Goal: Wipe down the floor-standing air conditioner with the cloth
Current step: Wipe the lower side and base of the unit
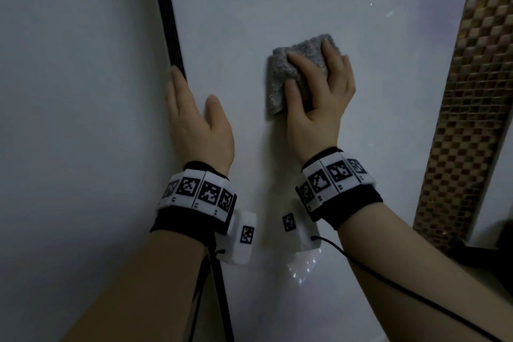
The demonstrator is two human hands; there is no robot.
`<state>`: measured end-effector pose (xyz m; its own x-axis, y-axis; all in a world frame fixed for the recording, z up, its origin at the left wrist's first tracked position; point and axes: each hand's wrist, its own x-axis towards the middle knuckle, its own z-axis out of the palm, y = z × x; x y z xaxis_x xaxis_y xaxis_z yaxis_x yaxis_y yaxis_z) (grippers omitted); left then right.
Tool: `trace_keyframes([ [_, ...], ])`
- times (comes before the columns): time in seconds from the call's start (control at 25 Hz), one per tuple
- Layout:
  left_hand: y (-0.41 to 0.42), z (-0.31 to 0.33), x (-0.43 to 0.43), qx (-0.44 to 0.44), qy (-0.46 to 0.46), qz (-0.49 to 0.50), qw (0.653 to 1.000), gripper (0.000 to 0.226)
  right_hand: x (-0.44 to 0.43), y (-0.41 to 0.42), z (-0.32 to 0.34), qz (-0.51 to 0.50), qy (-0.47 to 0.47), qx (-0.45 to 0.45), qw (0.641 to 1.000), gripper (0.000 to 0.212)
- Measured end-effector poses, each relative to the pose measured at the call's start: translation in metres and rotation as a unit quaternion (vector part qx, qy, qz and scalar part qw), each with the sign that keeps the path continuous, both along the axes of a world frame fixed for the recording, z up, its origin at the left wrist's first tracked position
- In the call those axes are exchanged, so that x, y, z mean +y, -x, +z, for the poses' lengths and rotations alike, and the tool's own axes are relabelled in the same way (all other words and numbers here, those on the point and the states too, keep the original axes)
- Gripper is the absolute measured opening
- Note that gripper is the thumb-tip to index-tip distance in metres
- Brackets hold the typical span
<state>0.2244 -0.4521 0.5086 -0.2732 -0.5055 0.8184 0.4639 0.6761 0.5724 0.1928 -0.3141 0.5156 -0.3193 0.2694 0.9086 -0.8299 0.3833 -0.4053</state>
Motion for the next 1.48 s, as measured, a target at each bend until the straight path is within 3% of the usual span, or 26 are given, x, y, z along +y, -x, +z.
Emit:
trace_keyframes([
  [0.16, -0.001, -0.002, -0.006, 0.009, -0.001, -0.033, 0.999, 0.058, -0.004, -0.006, 0.007, 0.01, 0.079, -0.038, 0.996, 0.03],
  [0.32, -0.003, -0.003, -0.013, 0.023, 0.012, -0.036, 0.999, 0.052, -0.022, -0.012, -0.007, 0.005, -0.044, 0.007, 0.999, 0.03],
  [0.48, -0.006, -0.008, -0.021, 0.026, 0.006, -0.068, 0.997, 0.048, -0.028, -0.016, -0.001, 0.013, 0.04, -0.022, 0.999, 0.03],
  [0.64, -0.011, -0.008, -0.025, 0.035, 0.0, -0.086, 0.996, 0.045, -0.042, -0.019, -0.011, 0.005, -0.055, 0.036, 0.998, 0.028],
  [0.8, -0.013, -0.006, -0.029, 0.037, 0.0, -0.099, 0.994, 0.042, -0.043, -0.02, -0.004, 0.021, 0.035, -0.004, 0.999, 0.028],
  [0.96, -0.013, -0.006, -0.035, 0.038, -0.016, -0.122, 0.992, 0.042, -0.061, -0.026, -0.017, 0.004, -0.102, 0.079, 0.992, 0.026],
  [1.12, -0.012, -0.007, -0.041, 0.034, -0.044, -0.163, 0.985, 0.042, -0.064, -0.024, -0.009, 0.024, -0.043, 0.066, 0.997, 0.024],
  [1.32, -0.014, 0.0, -0.043, 0.033, -0.033, -0.181, 0.982, 0.043, -0.067, -0.028, -0.002, 0.021, -0.12, 0.091, 0.988, 0.021],
  [1.48, -0.016, 0.006, -0.037, 0.033, -0.033, -0.187, 0.981, 0.042, -0.064, -0.026, 0.023, 0.019, -0.07, 0.081, 0.994, 0.022],
])
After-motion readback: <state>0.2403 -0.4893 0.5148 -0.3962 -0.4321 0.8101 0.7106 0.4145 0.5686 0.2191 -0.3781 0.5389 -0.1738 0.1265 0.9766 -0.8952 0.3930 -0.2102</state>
